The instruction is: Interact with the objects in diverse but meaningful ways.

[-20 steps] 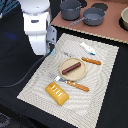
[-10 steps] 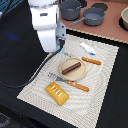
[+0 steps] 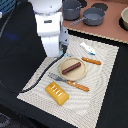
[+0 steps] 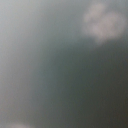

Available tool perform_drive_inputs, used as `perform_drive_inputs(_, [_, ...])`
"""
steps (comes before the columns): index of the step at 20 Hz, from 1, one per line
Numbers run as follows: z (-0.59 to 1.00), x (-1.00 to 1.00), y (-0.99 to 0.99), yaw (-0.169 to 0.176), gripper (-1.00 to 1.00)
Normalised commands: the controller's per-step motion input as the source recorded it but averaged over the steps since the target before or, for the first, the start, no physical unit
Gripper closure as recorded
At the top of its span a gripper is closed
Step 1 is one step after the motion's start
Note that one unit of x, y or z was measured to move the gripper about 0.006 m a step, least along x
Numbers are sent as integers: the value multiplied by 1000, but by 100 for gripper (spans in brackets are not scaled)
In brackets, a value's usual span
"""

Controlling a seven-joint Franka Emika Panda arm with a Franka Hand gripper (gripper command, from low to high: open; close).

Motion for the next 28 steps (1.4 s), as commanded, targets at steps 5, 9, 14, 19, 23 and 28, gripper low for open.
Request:
perform_drive_inputs(5, [-160, -179, 0, 16, 100])
perform_drive_inputs(9, [-59, 12, 95, 20, 100])
perform_drive_inputs(14, [-109, 6, 139, 39, 100])
perform_drive_inputs(19, [-253, 18, 130, 36, 100])
perform_drive_inputs(23, [-306, -4, 22, 23, 100])
perform_drive_inputs(28, [-372, -63, -13, 24, 100])
